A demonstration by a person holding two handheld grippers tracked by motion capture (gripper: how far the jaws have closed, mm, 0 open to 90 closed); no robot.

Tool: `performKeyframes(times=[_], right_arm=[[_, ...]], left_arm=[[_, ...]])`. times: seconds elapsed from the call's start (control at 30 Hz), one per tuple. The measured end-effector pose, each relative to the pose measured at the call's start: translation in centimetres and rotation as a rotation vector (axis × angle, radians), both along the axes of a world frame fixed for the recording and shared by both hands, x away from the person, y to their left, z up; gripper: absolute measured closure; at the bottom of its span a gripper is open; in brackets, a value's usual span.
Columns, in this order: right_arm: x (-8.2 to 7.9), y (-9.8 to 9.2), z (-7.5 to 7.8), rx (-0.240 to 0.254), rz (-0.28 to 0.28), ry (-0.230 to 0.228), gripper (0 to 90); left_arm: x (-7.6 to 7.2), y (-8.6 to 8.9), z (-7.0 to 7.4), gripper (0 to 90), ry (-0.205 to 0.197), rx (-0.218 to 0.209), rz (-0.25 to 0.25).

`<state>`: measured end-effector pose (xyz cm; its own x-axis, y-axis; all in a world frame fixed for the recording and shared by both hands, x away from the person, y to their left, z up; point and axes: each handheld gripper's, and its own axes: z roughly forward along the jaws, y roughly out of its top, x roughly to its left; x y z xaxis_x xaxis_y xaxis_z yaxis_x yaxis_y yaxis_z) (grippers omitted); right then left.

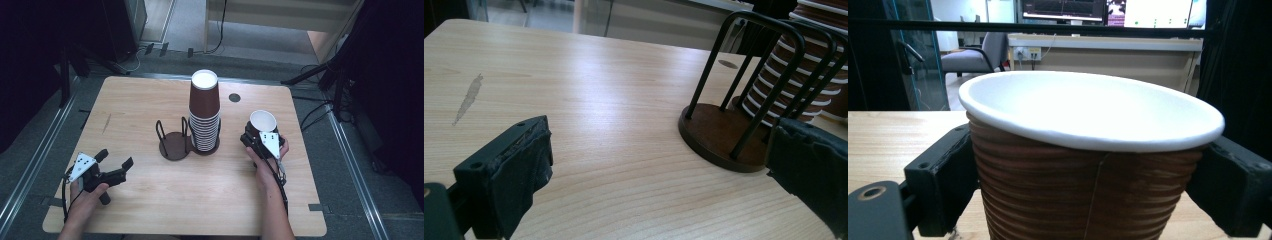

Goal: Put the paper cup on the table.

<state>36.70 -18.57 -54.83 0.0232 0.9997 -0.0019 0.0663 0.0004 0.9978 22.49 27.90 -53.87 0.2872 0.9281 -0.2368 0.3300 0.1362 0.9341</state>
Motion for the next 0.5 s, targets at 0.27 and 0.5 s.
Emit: performKeyframes(times=[0.27,0.5], right_arm=[[-0.08,0.06,0.21,0.016,0.022,0.033,7.5],[-0.29,-0.21,0.52,0.032,0.049,0.053,2.5]], left_arm=[[0.04,-0.1,-0.05,0.0,0.007,-0.001,-0.001],[0.08,-0.08,-0.11,0.0,0.011,0.002,-0.002]])
